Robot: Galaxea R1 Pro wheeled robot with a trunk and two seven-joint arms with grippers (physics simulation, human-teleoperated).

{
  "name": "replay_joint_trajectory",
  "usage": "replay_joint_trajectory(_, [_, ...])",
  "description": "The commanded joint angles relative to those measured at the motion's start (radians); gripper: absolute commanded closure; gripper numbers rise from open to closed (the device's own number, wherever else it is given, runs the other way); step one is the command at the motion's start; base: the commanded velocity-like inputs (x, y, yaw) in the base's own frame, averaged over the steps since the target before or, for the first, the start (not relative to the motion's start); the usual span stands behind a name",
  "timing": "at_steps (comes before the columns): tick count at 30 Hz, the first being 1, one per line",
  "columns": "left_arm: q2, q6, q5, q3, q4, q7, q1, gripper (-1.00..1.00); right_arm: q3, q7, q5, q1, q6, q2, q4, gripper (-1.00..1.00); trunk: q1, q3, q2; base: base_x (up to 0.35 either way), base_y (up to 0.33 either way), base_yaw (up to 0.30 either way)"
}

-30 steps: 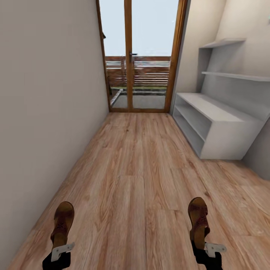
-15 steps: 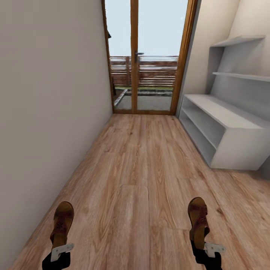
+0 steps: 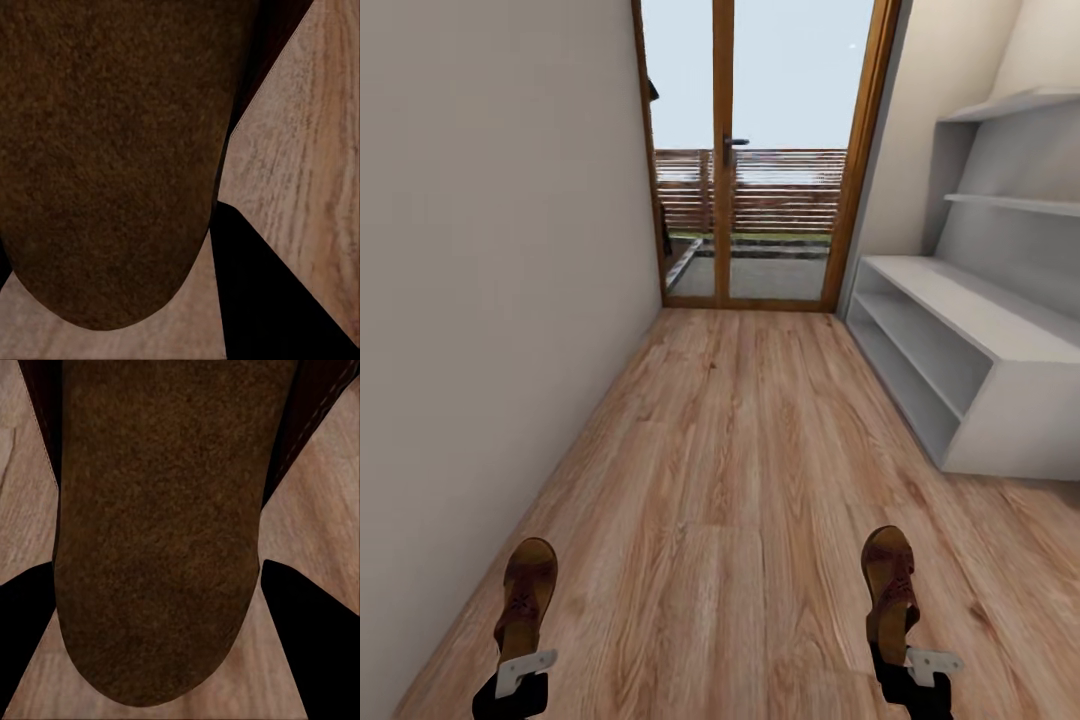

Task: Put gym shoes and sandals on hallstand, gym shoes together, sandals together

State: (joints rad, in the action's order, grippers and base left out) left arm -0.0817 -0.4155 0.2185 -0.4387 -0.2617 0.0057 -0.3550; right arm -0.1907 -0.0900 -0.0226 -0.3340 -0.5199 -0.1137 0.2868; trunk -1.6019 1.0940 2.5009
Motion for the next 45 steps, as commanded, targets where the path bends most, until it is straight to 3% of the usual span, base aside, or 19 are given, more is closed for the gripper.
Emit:
replay_joint_trajectory(1, [0.000,-0.003,0.014,-0.007,0.001,0.001,-0.001,1.00,-0.009,-0.009,-0.002,-0.001,-0.003,0.000,-0.001,1.00,0.000,0.001,0.000,0.340,0.000,0.000])
replay_joint_trajectory(45, [0.000,-0.003,0.015,-0.006,0.001,0.000,-0.001,1.00,-0.007,-0.010,-0.002,-0.001,-0.003,0.004,-0.029,1.00,0.000,0.001,0.000,0.340,0.000,0.000])
